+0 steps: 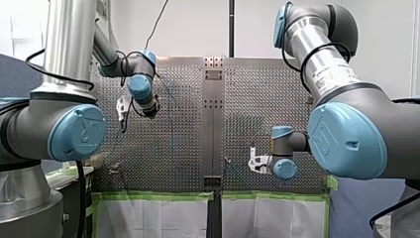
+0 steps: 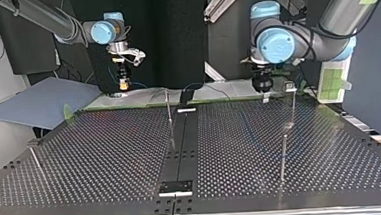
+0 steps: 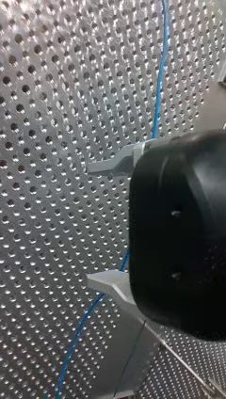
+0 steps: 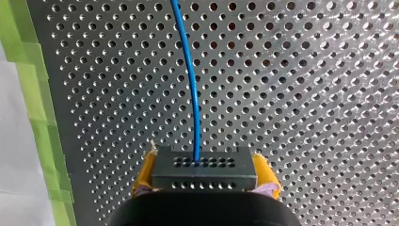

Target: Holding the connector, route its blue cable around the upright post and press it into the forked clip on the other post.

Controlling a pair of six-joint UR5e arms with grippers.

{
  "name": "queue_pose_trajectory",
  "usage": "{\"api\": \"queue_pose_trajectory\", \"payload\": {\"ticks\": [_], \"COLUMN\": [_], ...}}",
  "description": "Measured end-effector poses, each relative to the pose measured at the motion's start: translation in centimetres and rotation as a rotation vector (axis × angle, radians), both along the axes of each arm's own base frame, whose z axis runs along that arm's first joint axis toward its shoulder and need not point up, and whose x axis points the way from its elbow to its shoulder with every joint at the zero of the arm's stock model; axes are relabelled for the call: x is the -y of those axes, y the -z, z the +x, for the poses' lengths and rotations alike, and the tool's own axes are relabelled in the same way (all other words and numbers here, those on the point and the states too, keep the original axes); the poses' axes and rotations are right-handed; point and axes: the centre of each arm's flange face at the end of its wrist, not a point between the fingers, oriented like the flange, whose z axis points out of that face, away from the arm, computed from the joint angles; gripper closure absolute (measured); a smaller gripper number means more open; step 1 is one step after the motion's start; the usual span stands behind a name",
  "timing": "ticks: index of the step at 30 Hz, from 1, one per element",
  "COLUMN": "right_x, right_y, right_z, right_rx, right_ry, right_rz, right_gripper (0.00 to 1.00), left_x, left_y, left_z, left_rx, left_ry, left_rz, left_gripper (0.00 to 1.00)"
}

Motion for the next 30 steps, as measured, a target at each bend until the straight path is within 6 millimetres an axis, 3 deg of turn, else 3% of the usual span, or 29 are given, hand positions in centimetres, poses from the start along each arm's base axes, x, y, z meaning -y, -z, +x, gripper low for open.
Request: {"api": "queue_pose_trajectory", "payload": {"ticks": [9,21,30], "right_x": [-0.1,-0.1,-0.1], "right_y": [0.0,0.0,0.0], "right_z": [0.2,0.2,0.3], "right_rx": [0.002,0.005,0.008], "right_ry": [-0.004,-0.006,-0.014], "right_rz": [-0.001,-0.001,0.0], "right_gripper": [1.0,1.0,1.0], "left_x": [-0.5,-1.2,-1.7], "left_y": [-4.9,-12.9,-19.7], "left_z": [-0.2,-1.1,-2.8], "left_rx": [0.053,0.15,0.23], "left_ry": [-0.02,-0.069,-0.057], "left_rz": [-0.018,-0.017,-0.028], "left_gripper": [0.01,0.01,0.01]}}
